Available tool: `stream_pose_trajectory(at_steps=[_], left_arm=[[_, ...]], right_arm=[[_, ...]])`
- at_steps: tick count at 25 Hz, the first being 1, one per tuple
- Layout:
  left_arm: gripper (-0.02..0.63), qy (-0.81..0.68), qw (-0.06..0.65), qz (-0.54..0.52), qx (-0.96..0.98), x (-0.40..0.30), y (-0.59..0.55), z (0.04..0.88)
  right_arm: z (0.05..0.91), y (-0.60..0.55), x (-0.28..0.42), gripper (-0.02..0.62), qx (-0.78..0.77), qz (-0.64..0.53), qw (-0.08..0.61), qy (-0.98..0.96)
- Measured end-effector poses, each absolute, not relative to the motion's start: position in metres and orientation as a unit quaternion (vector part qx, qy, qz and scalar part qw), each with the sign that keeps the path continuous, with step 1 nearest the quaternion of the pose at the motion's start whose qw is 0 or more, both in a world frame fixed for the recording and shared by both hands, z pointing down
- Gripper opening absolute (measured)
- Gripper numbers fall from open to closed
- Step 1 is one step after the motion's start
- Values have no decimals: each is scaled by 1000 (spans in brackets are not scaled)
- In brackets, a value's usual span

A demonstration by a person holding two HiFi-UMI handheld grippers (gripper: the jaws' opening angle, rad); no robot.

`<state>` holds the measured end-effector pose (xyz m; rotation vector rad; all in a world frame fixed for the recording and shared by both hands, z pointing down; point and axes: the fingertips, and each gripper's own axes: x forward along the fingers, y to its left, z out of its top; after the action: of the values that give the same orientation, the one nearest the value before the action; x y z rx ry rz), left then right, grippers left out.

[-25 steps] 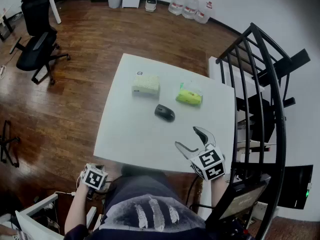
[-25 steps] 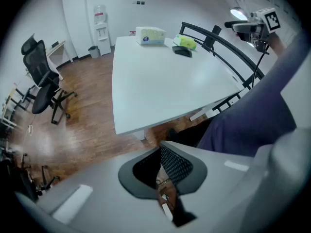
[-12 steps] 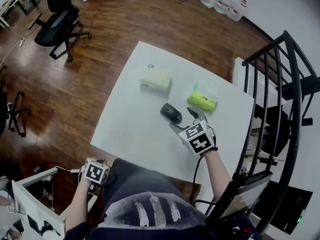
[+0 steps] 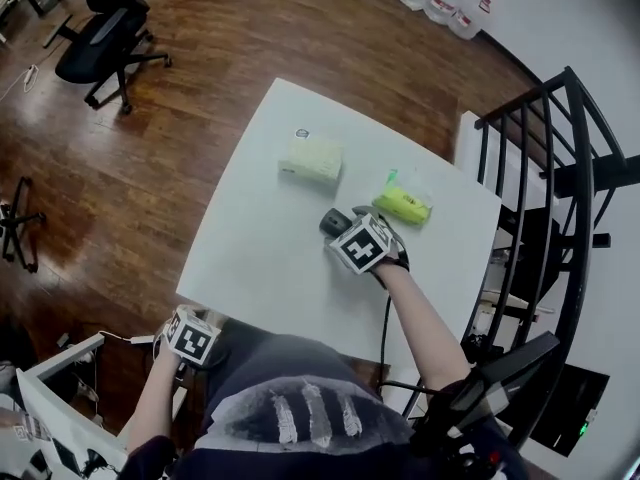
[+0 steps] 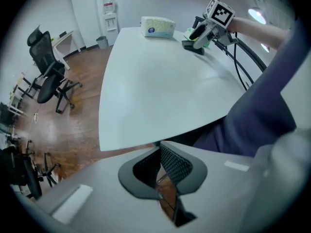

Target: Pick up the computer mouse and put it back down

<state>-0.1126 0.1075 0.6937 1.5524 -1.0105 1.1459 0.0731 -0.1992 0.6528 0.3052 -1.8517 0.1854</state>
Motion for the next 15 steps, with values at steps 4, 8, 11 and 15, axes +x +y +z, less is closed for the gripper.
stream_pose_trajectory(at_steps=[4,8,11,15], left_arm=[[15,-384,463,472,644,-122,106,692],[16,-384,462,474,644,-123,99,684],[15,-377,466,469,649,-119,97,685],[16,-367,468,466,655,-117,97,687]], right_arm=[[664,-199,58,377,120,86,610,-778],[672,-199,67,371,107,98,629,-764],[673,-201,69,351,99,112,632,-760],[675,-200,70,344,95,117,637,-756]])
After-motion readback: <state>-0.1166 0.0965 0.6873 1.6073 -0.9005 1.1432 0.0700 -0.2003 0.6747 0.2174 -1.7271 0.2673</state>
